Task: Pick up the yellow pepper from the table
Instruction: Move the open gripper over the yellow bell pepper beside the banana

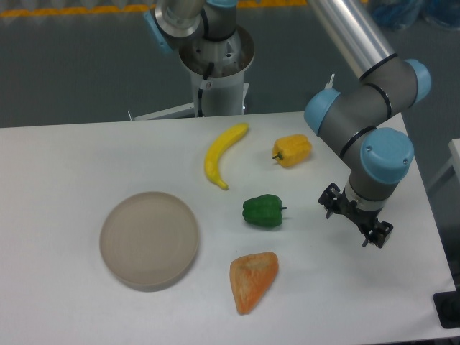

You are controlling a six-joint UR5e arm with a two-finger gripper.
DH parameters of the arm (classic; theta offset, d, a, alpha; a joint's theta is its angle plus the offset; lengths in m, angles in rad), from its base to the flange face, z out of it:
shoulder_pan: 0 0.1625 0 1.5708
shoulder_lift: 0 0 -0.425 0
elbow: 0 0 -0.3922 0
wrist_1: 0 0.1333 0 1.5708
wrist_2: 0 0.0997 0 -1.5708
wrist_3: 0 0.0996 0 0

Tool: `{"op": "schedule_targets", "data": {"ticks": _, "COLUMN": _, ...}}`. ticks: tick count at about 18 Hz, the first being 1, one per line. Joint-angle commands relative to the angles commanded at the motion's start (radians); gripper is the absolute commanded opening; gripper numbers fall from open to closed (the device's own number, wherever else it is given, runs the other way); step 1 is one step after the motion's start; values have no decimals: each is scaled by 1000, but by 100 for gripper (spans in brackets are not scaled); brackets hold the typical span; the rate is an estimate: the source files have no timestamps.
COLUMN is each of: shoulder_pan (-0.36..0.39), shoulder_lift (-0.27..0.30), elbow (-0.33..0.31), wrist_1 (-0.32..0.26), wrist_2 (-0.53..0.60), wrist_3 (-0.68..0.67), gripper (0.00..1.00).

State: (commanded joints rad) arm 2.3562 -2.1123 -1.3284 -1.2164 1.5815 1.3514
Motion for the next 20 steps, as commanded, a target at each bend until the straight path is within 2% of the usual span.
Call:
{"op": "schedule_targets", "data": {"ticks": 5, "shoulder_pan": 0, "shoulder_lift": 2, "elbow": 2, "wrist_1": -2, "wrist_2": -9, "wrist_3": -3, "gripper": 100}}
{"op": "schedule_targets", "data": {"ticks": 9, "shoulder_pan": 8, "shoulder_lift": 31, "elbow": -21, "wrist_1": -11, "wrist_2": -18, "wrist_3": -3, "gripper": 100}}
{"op": "schedule_targets", "data": {"ticks": 12, "shoulder_pan": 17, "shoulder_lift": 95, "elbow": -109, "wrist_1": -11, "wrist_2": -9, "wrist_3": 35, "gripper": 100}}
{"op": "schedule_targets", "data": {"ticks": 15, "shoulder_pan": 58, "shoulder_lift": 213, "elbow": -285, "wrist_1": -9, "wrist_2": -8, "wrist_3": 188, "gripper": 100}}
{"op": "schedule_targets", "data": {"ticks": 20, "shoulder_pan": 80, "shoulder_lift": 333, "elbow": -466, "wrist_1": -5, "wrist_2": -6, "wrist_3": 288, "gripper": 100}}
